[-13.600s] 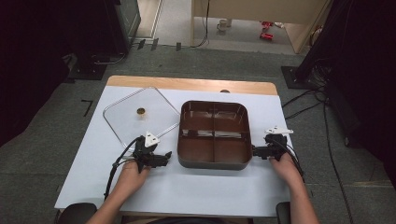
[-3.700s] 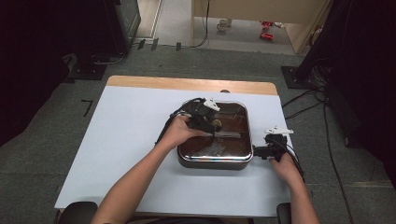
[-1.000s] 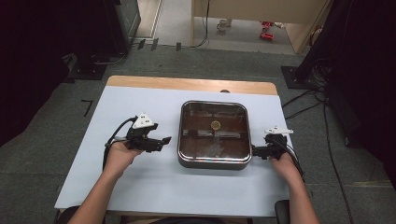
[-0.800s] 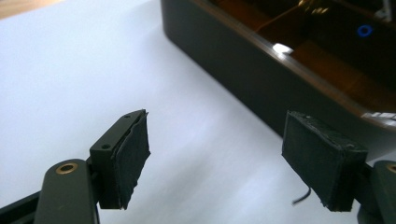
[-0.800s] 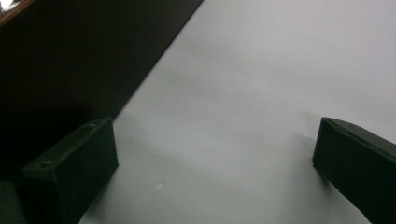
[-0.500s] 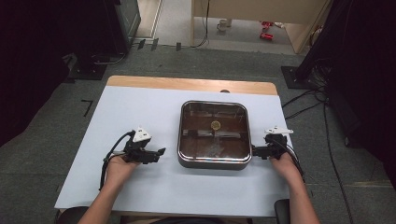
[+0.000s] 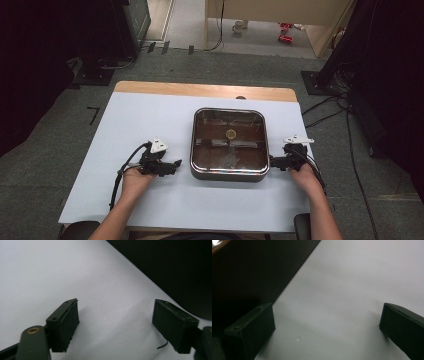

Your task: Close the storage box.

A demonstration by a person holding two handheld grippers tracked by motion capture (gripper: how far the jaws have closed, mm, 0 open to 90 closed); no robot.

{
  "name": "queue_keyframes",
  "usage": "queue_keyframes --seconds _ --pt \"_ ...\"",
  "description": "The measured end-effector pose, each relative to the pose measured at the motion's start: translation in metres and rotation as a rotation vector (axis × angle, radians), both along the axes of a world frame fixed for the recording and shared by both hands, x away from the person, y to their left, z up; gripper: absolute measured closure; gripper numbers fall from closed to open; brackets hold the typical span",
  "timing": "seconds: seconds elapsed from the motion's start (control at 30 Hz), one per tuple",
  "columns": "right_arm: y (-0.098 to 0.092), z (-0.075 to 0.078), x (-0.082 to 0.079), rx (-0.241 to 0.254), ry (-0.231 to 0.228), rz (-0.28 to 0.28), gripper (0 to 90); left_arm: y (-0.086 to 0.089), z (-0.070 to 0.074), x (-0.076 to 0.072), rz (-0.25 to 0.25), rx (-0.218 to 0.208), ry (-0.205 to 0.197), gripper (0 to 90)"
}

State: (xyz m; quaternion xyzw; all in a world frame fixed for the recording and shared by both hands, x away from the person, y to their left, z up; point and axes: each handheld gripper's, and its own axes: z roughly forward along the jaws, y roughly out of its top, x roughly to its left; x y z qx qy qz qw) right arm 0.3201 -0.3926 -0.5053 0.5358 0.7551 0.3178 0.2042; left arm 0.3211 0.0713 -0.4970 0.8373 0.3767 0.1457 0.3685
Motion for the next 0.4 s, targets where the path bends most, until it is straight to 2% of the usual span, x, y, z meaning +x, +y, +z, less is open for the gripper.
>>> queue_keyframes --seconds 0.03,0.07,0.13,0.4 --pt "0.0 0.0 0.0 0.0 0.0 0.0 0.0 0.0 0.0 0.0 0.0 0.0 0.0 18.9" --pt "0.0 0.0 0.0 0.001 0.001 0.0 0.0 -0.0021 -0.0009 -0.002 -0.002 0.022 -0.018 18.6" --pt "0.0002 0.0 0.0 0.002 0.0 -0.002 0.0 -0.0025 -0.0012 -0.0024 0.017 0.009 -0.015 18.6" --pt "0.0 0.0001 -0.0001 -0.001 0.001 0.0 0.0 -0.0029 -0.0018 -0.003 0.017 0.014 -0.022 18.5"
